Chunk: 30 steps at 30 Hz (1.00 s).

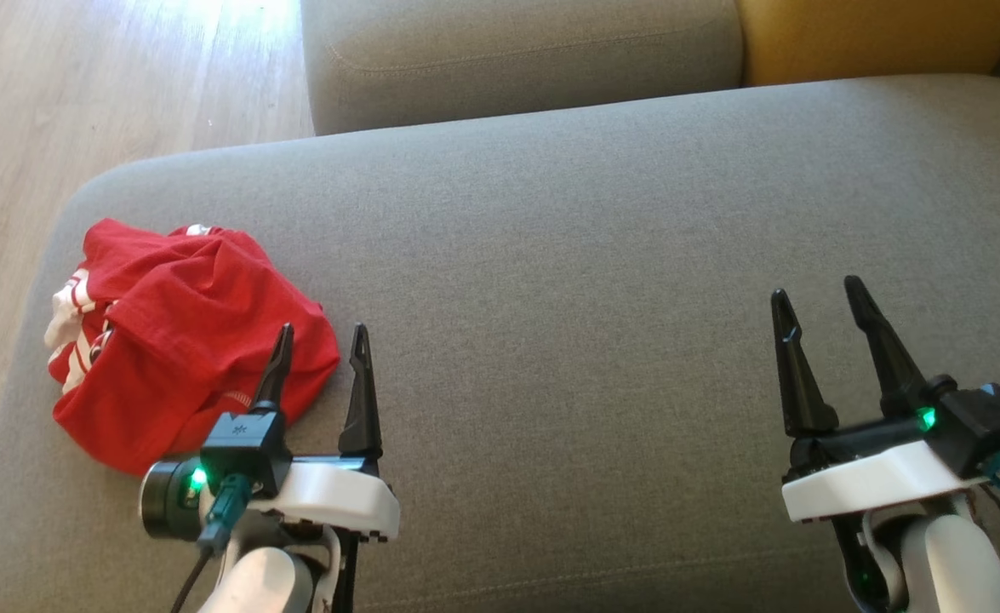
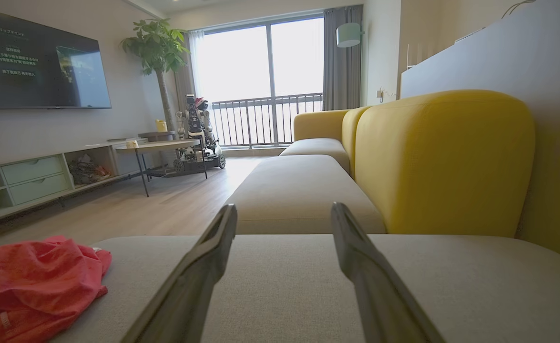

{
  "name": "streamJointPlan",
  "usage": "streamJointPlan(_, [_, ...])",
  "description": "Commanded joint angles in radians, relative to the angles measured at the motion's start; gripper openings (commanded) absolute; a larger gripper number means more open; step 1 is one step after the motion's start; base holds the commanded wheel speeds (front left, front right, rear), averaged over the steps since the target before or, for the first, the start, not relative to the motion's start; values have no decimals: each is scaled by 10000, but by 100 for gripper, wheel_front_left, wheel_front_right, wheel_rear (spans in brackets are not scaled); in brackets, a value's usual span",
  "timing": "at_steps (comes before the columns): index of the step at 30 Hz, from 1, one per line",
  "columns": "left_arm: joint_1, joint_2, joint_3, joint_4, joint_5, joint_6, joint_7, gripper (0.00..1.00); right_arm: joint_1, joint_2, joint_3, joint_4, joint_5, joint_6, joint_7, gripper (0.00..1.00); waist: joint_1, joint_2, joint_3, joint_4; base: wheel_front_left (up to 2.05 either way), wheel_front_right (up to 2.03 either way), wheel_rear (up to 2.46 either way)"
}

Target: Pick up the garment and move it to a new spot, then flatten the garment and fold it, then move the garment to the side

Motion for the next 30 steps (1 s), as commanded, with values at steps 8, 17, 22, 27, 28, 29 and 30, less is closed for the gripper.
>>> streamJointPlan(8, [164, -745, 1330, -360, 659, -731, -385, 100, -65, -122, 345, 56, 283, 0, -370, 100, 0, 0, -60, 43, 0, 0, 0])
streamJointPlan(17, [596, -1456, 2240, 360, 1298, -1529, -618, 100, -75, -131, 505, 296, 442, 0, -607, 100, 0, 0, -129, 31, 0, 0, 0])
streamJointPlan(22, [659, -1673, 2574, 869, 1480, -2048, -628, 100, -103, -131, 471, 518, 706, 0, -617, 100, 0, 0, -159, 28, 0, 0, 0])
streamJointPlan(27, [660, -1734, 2626, 1184, 1607, -2349, -628, 100, -115, -131, 461, 629, 802, 0, -617, 100, 0, 0, -183, 23, 0, 0, 0])
streamJointPlan(28, [659, -1740, 2647, 1233, 1626, -2367, -628, 100, -118, -131, 457, 641, 830, 0, -617, 100, 0, 0, -183, 21, 0, 0, 0])
streamJointPlan(29, [655, -1745, 2670, 1267, 1636, -2379, -628, 100, -122, -131, 457, 649, 847, 0, -617, 100, 0, 0, -180, 18, 0, 0, 0])
streamJointPlan(30, [654, -1749, 2692, 1291, 1640, -2388, -628, 100, -126, -131, 456, 656, 859, 0, -617, 100, 0, 0, -179, 14, 0, 0, 0])
